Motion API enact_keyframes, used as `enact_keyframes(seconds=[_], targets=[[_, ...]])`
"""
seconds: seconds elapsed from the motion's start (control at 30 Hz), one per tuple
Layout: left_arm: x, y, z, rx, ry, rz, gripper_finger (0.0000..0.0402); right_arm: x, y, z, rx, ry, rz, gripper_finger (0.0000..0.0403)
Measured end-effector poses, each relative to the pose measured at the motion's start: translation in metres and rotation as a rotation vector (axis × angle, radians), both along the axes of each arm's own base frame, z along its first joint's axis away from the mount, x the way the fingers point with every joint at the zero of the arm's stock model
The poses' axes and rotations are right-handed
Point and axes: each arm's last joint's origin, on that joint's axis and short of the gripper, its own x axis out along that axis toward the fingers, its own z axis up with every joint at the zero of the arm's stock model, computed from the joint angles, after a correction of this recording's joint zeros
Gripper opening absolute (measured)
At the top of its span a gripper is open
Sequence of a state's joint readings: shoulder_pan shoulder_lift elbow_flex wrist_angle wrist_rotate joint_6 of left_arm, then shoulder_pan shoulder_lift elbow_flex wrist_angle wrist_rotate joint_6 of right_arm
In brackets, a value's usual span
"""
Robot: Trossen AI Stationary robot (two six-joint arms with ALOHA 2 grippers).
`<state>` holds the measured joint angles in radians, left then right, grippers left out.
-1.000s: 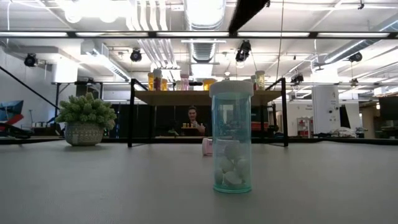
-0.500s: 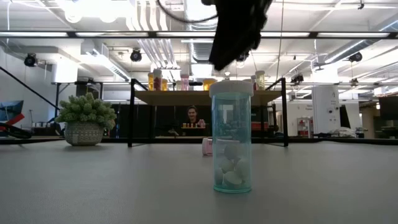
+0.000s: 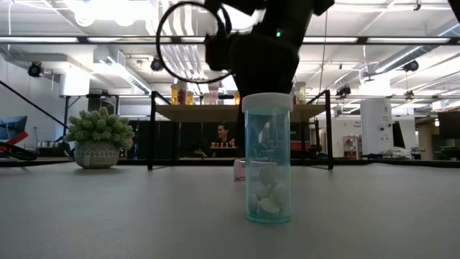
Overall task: Pick and place medicine bottles onto shelf by color
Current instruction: Put the small pink pill bottle on the shelf
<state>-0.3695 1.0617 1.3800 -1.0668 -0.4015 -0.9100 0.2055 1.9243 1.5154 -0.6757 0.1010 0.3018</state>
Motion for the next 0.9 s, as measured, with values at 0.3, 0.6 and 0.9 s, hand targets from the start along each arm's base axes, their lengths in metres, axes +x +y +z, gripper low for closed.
enact_keyframes(seconds=[0.3,0.6,0.9], targets=[[-0.005,0.002,-0.001,0.008,0.02,0.001,0.0162,0.004,-0.018,-0.001,-0.06,-0.002,-0.014,0.0199],[-0.004,0.002,-0.002,0.013,0.034,0.001,0.0162,0.009,-0.033,-0.014,-0.011,0.035,0.006,0.0199],[-0.004,0.002,-0.002,0.014,0.035,0.001,0.0162,0.013,-0.04,-0.04,0.011,0.097,-0.002,0.0199]])
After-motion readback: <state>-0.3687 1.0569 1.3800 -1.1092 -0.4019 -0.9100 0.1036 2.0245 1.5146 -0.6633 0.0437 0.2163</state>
